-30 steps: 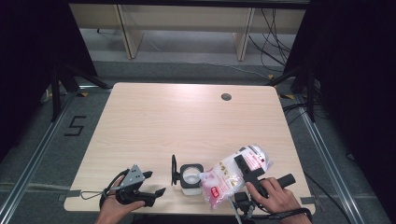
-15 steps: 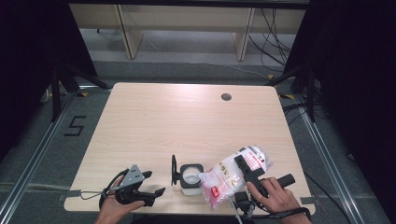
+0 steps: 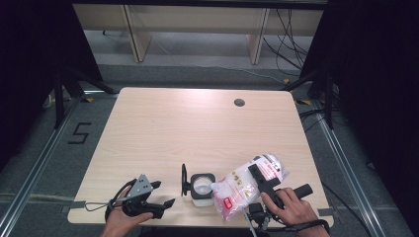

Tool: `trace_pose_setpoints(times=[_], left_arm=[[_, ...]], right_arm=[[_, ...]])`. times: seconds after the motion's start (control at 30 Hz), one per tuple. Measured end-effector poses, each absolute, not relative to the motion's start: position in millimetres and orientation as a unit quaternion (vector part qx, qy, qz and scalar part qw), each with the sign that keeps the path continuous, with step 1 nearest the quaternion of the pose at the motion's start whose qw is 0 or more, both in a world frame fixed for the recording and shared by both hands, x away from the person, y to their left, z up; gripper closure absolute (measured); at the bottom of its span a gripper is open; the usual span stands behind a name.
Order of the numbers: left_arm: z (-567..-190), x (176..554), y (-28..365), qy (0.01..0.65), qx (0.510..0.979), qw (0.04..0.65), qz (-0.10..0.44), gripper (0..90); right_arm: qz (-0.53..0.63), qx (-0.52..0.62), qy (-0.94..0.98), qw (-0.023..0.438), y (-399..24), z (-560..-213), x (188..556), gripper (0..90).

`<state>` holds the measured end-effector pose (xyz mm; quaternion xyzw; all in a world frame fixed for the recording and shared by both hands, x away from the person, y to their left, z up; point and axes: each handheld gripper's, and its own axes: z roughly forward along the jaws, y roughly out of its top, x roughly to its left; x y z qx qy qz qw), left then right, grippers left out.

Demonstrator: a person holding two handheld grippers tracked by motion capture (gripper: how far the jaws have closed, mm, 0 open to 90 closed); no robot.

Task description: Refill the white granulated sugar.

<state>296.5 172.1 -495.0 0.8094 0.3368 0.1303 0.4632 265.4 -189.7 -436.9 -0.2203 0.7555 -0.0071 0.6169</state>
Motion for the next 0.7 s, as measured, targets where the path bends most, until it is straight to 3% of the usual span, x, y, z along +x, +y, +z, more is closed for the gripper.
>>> trace_pose_setpoints(times=[0.7], left_arm=[[-494.3, 297.0, 173.0, 0.332, 0.814, 0.458, 0.134, 21.1]], right_arm=[[-0.014, -0.227, 0.752, 0.619, -189.2, -436.1, 265.7, 43.8]])
